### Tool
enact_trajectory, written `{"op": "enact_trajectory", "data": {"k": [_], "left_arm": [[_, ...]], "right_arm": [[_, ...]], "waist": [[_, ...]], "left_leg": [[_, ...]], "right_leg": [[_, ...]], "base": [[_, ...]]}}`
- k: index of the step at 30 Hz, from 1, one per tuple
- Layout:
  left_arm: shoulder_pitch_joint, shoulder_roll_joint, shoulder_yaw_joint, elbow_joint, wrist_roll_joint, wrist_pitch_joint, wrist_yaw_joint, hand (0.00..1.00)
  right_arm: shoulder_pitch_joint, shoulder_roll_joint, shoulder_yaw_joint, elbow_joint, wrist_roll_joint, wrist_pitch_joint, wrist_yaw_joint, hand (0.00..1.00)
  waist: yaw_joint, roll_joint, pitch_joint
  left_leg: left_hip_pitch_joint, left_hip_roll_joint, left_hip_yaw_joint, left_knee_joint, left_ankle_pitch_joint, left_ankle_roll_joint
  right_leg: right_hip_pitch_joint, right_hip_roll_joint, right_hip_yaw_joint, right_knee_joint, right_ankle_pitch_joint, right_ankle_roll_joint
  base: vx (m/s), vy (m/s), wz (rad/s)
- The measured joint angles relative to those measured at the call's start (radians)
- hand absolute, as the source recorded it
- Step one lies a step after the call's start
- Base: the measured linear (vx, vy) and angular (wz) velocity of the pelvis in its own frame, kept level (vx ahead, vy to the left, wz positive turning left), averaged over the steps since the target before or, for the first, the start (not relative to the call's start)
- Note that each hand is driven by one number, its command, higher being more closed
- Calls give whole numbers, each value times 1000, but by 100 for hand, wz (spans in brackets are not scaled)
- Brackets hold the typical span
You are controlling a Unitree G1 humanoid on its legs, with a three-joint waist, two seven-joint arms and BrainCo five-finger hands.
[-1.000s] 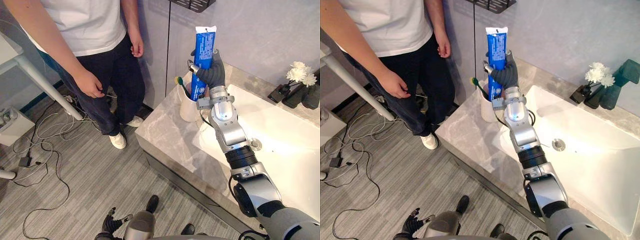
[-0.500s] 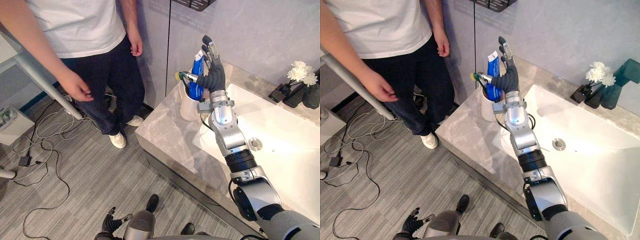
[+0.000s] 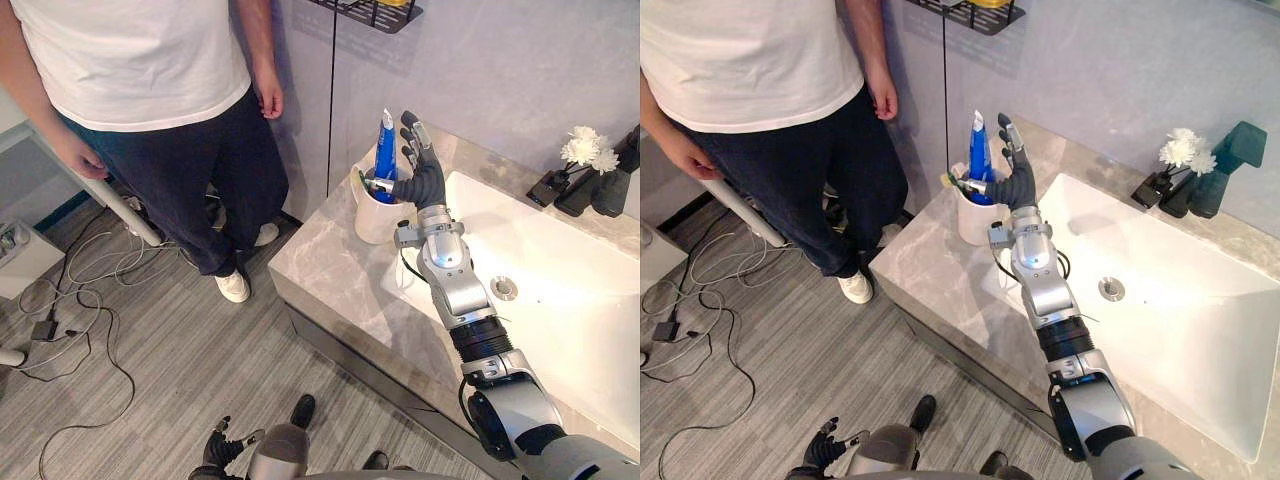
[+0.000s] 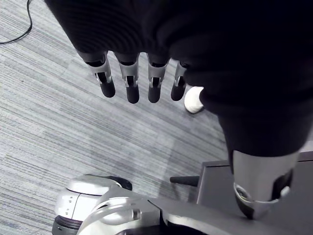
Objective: Organize washtable
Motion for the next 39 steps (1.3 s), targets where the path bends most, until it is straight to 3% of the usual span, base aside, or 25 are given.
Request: {"op": "enact_trajectory", "data": {"k": [16, 21, 24, 30, 34, 37, 39], "left_arm": [[4, 4, 9, 63, 0, 1, -17, 0], [3, 5, 10, 64, 0, 1, -17, 0], [5, 5, 10, 68, 1, 2, -20, 0], [25, 6, 14, 84, 2, 1, -34, 0], [40, -6, 36, 105, 2, 1, -44, 0], [44, -15, 40, 125, 2, 2, -44, 0], [44, -31, 49, 126, 1, 2, -43, 0]], "right_arm": [[27, -25, -32, -180, 47, -6, 23, 0], [37, -119, -78, -333, 48, -35, 35, 0], [77, -189, -177, -449, 48, -58, 48, 0], [218, -277, -564, -605, 71, -123, 38, 0], [360, -282, -899, -624, 67, -160, -64, 0], [470, -276, -1038, -603, 64, -160, -146, 0], [554, -271, -1092, -572, 60, -159, -177, 0]], "waist": [[-38, -4, -58], [-48, -5, -59], [-65, -8, -71], [-129, -6, -114], [-173, 5, -148], [-214, 20, -162], [-217, 36, -182]], "left_leg": [[33, 8, 26, -6, 0, 0], [38, 8, 37, -7, 0, 0], [40, 8, 40, -8, 0, 0], [60, 14, 74, -26, -1, 0], [65, 15, 116, -27, -10, 9], [66, 15, 149, -27, -17, 15], [64, 17, 173, -28, -26, 15]], "right_leg": [[15, 3, 28, 0, 1, 0], [15, 3, 39, -2, 3, 0], [15, 2, 41, -3, 4, 0], [15, 8, 73, -30, 20, 0], [-1, 8, 114, -42, 30, 2], [-10, 7, 141, -53, 39, 5], [-29, 8, 175, -53, 42, 6]], "base": [[-25, -5, -5], [-12, -3, -6], [0, -2, -1], [-26, -3, -19], [-16, 16, -31], [-11, 26, -31], [7, 28, -46]]}}
